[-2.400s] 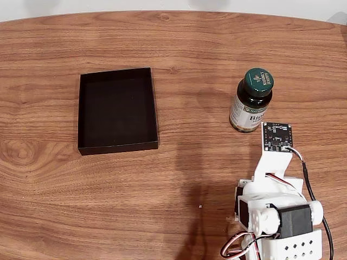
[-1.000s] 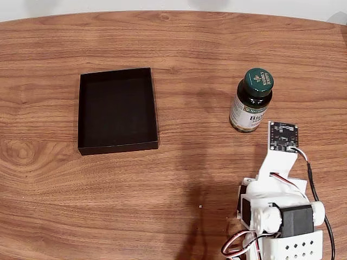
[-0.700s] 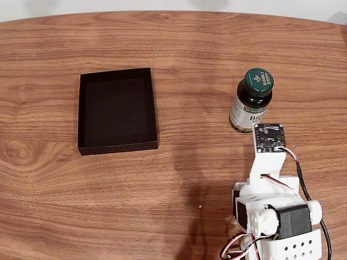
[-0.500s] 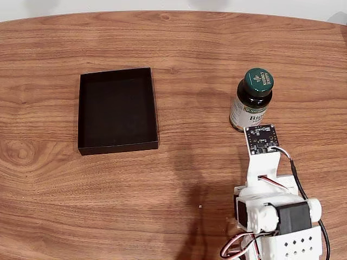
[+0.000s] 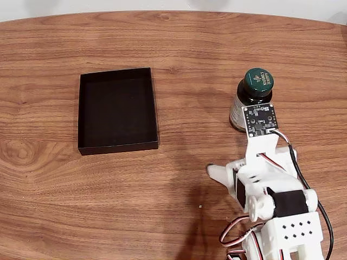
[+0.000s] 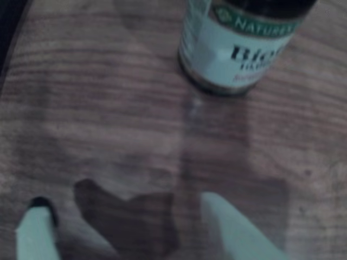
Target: Pick up the pill bottle and place it in the black box.
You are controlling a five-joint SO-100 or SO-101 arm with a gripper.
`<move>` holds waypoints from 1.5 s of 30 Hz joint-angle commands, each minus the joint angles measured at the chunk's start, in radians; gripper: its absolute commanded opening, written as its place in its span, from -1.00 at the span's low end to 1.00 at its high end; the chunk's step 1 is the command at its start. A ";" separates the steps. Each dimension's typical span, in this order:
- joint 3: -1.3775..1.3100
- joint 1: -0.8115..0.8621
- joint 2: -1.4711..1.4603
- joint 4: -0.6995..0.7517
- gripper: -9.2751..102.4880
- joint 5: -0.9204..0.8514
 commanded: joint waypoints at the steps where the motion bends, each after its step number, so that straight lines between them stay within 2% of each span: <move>1: -0.015 -0.017 -0.066 -0.155 -0.08 0.005; 6: -0.017 -0.009 -0.138 -0.337 -0.05 -0.080; 12: -0.020 0.029 -0.181 -0.400 0.02 -0.117; 18: -0.026 0.118 -0.279 -0.540 0.09 -0.109; 27: -0.029 0.221 -0.382 -0.680 0.10 -0.147; 45: -0.035 0.193 -0.591 -0.946 0.04 -0.124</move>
